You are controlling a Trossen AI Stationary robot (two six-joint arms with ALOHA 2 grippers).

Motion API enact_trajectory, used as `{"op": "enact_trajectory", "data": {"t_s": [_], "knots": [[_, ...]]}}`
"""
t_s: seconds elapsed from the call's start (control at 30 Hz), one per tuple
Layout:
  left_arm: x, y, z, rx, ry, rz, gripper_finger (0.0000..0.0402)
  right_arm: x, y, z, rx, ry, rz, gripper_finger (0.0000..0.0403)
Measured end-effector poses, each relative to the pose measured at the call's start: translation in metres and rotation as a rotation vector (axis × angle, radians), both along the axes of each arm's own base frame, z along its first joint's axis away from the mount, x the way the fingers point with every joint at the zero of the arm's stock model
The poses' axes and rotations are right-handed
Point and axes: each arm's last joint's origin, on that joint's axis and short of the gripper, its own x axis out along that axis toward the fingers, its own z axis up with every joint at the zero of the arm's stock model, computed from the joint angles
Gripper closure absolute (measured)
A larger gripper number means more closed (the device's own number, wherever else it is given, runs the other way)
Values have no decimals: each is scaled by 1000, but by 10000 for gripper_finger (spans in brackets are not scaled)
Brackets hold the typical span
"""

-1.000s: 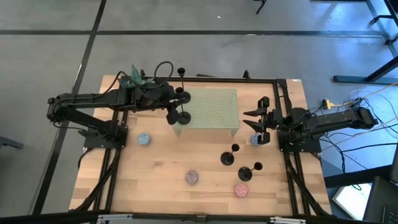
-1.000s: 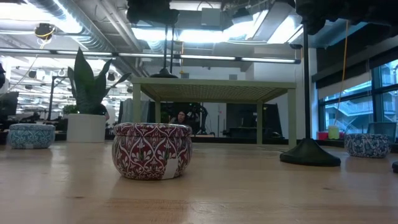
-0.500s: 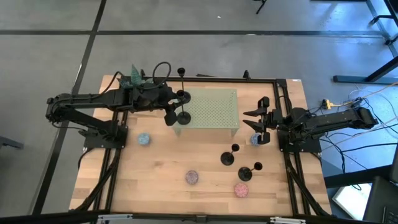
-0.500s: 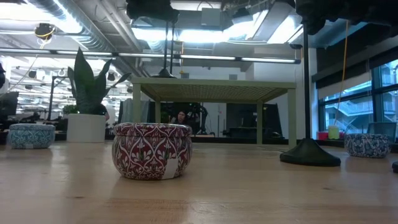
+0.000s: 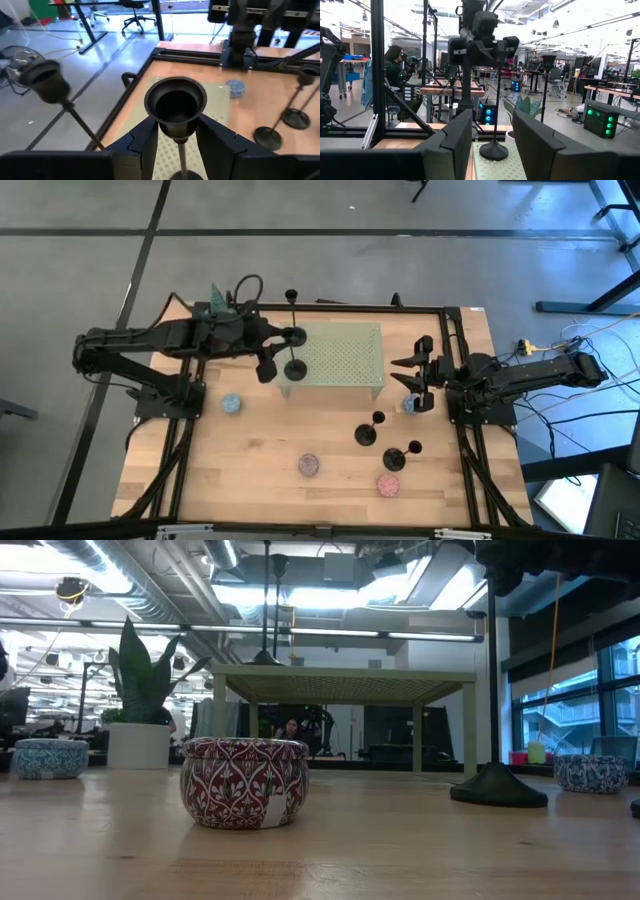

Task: Pick & Place candle stick holders
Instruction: Align the black candle holder with the black candle holder on the shelf, then put the black candle holder on the shelf

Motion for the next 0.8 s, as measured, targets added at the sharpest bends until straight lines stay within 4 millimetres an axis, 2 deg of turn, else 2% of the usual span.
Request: {"op": "enact_trajectory", "data": {"t_s": [0.53, 0.7, 0.8], "knots": [[-28, -22, 13, -33, -57, -56, 277, 1, 0, -1, 24, 8, 15, 258], [-42, -35, 3, -124, 49, -92, 277, 3, 5, -4, -7, 29, 173, 258], [-43, -46, -9, -152, 127, -104, 277, 7, 9, -7, -9, 54, 278, 258]]}}
